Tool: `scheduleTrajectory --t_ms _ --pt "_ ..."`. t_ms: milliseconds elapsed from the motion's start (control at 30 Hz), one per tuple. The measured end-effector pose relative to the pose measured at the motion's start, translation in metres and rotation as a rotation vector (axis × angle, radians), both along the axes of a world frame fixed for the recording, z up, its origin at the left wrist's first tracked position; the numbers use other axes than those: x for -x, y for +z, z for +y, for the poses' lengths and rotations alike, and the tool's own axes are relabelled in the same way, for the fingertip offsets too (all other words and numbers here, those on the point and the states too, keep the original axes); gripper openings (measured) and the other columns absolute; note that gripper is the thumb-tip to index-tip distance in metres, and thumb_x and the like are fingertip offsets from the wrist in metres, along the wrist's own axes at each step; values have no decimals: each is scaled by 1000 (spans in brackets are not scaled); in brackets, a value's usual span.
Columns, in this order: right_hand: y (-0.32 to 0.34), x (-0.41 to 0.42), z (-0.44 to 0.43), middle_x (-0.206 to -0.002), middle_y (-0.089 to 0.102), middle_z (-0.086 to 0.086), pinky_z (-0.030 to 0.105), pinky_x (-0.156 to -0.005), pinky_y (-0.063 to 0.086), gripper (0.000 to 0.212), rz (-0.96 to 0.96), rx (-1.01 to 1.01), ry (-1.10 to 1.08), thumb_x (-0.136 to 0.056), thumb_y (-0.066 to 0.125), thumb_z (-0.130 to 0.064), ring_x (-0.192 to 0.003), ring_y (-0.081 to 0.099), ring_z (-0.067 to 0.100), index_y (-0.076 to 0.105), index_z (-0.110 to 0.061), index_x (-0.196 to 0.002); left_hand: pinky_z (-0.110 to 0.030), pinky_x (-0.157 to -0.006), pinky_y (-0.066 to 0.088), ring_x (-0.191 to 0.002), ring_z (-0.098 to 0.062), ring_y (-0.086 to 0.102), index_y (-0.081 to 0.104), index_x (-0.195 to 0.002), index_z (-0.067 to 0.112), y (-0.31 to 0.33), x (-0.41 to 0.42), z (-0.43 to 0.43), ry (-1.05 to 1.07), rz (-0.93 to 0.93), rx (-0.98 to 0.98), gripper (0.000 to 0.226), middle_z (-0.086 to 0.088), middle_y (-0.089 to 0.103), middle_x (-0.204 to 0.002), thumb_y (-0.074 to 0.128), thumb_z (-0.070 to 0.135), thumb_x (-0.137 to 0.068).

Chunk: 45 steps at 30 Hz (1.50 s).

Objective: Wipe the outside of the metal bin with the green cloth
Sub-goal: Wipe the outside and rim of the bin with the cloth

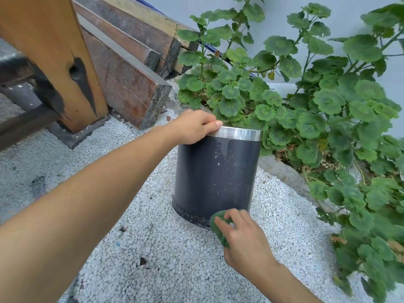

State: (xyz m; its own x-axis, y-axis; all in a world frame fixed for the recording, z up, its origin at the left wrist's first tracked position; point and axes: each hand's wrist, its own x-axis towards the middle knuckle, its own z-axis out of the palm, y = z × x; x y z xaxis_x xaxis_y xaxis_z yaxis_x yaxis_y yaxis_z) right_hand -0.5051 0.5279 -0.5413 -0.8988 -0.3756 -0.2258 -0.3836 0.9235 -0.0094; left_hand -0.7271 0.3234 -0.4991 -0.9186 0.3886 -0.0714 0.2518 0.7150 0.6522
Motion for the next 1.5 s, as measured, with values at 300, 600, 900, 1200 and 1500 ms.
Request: scheduleTrajectory --t_ms 300,600,900,1200,1500 --pt "40 30 -7 -102 61 1 36 -58 57 47 121 205 -33 -66 71 -4 -88 57 23 72 -17 -110 -17 -63 30 -68 -17 40 48 -67 20 6 -4 -6 5 -31 -82 44 1 44 -69 48 39 -107" --pt "111 121 -45 -106 57 3 29 -56 36 34 505 58 -56 -72 64 -9 -93 50 29 71 -18 -105 -46 -91 52 -88 -32 63 68 -92 -3 3 -8 -20 36 -59 -147 39 -26 72 -101 50 28 -107" --pt "93 129 -62 -103 55 5 32 -59 32 32 455 -142 -15 -71 63 -11 -94 49 31 70 -18 -101 -40 -100 51 -109 -25 69 78 -101 9 1 -3 -20 73 -120 -176 33 -7 79 -104 54 32 -104" --pt "18 52 -31 -103 57 6 33 -68 51 42 163 -70 28 -66 72 -11 -87 50 27 69 -13 -107 -35 -103 50 -111 -14 66 78 -105 21 4 -4 -19 17 -118 -163 28 5 75 -112 68 45 -95" --pt "-29 -13 12 -101 61 -5 26 -65 56 55 -30 194 -27 -58 79 -10 -90 57 17 74 -21 -112 -36 -98 51 -108 -17 65 76 -98 21 1 -4 -14 -24 -83 -104 33 5 73 -104 67 52 -93"
